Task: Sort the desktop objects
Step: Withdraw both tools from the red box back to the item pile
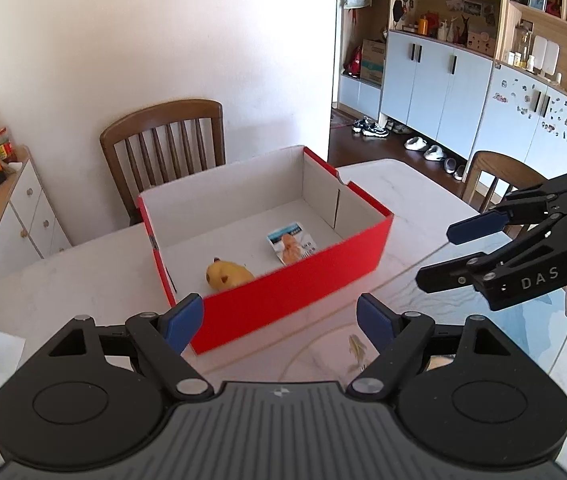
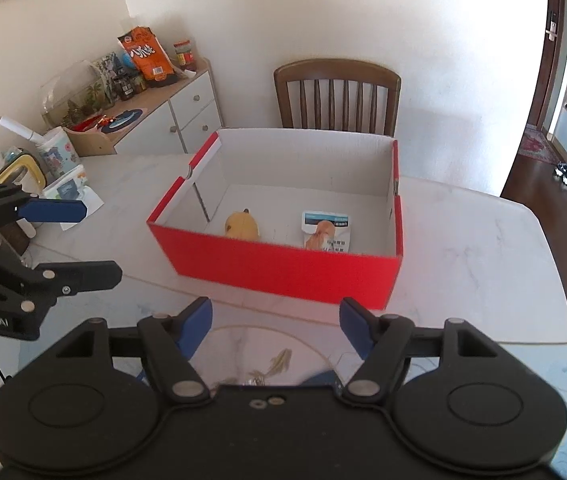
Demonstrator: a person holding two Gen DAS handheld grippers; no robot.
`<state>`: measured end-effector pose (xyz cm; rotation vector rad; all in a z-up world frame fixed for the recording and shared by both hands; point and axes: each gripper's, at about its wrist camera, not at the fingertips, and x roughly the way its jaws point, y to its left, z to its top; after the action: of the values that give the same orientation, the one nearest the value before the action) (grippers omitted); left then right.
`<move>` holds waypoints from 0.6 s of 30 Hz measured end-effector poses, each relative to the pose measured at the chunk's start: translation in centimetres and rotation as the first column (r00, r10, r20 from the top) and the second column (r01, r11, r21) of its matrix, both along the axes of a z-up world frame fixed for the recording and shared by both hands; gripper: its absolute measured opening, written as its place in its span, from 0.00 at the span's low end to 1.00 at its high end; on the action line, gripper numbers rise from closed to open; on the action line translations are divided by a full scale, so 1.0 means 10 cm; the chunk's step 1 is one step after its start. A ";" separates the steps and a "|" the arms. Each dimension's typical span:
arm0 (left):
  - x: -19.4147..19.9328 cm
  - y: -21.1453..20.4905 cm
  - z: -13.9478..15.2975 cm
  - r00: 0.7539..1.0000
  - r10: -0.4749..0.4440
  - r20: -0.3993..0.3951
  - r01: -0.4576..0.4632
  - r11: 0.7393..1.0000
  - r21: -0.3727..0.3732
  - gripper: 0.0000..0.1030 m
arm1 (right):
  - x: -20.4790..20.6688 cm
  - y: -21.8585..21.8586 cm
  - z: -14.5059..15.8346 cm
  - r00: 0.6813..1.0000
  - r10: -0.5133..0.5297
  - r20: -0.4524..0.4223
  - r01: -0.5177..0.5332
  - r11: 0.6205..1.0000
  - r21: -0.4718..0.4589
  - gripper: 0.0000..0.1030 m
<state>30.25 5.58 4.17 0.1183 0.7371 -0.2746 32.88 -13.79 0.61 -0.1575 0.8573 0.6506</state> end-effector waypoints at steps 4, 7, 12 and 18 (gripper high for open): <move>-0.17 0.02 -0.09 1.000 0.012 -0.013 -0.012 1.000 -0.025 0.81 | -0.18 -0.10 -0.05 1.000 0.000 0.032 0.000 1.000 0.002 0.69; -0.31 0.03 -0.15 1.000 0.012 -0.019 -0.013 0.999 -0.039 0.85 | -0.30 -0.15 -0.10 0.999 -0.002 0.041 0.002 1.000 0.007 0.70; -0.60 0.04 -0.27 1.000 0.005 -0.011 -0.005 0.999 -0.042 1.00 | -0.49 -0.20 -0.17 0.998 0.017 0.063 -0.017 1.000 -0.007 0.70; -0.92 0.07 -0.49 0.998 -0.019 -0.053 0.015 0.996 -0.086 1.00 | -0.65 -0.26 -0.32 0.999 0.020 0.049 -0.018 0.999 -0.038 0.70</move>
<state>21.04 6.31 -0.72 0.0363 0.7773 -0.3261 26.36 -16.39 -2.59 -0.2152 0.8217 0.6463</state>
